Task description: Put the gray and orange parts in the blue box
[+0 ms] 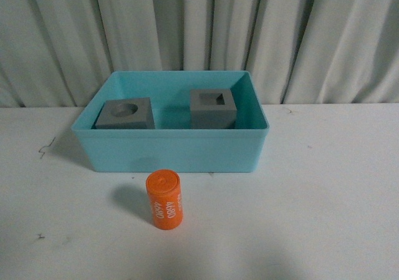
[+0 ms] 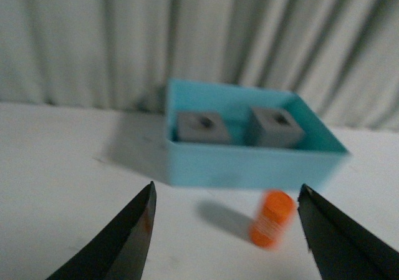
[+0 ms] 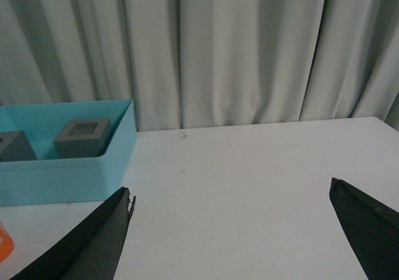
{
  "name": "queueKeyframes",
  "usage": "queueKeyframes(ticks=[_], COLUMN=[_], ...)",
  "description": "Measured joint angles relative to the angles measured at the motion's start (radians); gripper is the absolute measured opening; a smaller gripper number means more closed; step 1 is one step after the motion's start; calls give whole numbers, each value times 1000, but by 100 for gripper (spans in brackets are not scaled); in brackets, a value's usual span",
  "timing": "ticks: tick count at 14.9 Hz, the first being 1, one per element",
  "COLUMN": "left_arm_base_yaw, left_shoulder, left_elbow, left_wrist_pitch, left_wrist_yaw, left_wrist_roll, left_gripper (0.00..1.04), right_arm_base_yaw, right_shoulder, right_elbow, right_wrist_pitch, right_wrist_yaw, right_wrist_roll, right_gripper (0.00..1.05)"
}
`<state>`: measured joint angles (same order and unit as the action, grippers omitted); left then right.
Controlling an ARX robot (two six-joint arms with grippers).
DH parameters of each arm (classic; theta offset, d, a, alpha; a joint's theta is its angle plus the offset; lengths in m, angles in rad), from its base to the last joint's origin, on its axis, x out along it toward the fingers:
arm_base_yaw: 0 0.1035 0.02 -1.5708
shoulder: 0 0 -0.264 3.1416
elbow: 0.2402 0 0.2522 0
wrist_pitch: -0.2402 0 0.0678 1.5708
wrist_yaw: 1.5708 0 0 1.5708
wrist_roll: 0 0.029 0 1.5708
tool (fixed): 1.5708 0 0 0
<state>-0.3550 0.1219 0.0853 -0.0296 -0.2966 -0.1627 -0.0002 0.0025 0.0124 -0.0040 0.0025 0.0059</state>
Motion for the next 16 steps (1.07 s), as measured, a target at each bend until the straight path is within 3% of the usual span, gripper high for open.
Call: queueKeyframes(ticks=[1, 4, 5, 6, 7, 16], left_arm_base_yaw=[70, 170, 216, 330, 366, 354], left_shoulder=[-18, -56, -70, -96, -114, -115], left_elbow=[-12, -30, -35, -50, -76, -75], left_wrist_pitch=[53, 37, 28, 32, 25, 26], left_wrist_yaw=[-5, 108, 154, 274, 275, 296], left_wrist_roll=[67, 139, 145, 149, 148, 149], left_gripper=[57, 20, 4, 2, 2, 2], right_arm_base_yaw=[0, 0, 0, 0, 0, 0], right_shoulder=[0, 0, 0, 0, 0, 0], right_elbow=[0, 0, 0, 0, 0, 0], right_wrist_pitch=[1, 1, 1, 1, 0, 1], right_wrist_yaw=[-3, -3, -3, -3, -1, -3], right_wrist_roll=[0, 0, 0, 0, 0, 0], right_gripper=[98, 98, 98, 98, 98, 98])
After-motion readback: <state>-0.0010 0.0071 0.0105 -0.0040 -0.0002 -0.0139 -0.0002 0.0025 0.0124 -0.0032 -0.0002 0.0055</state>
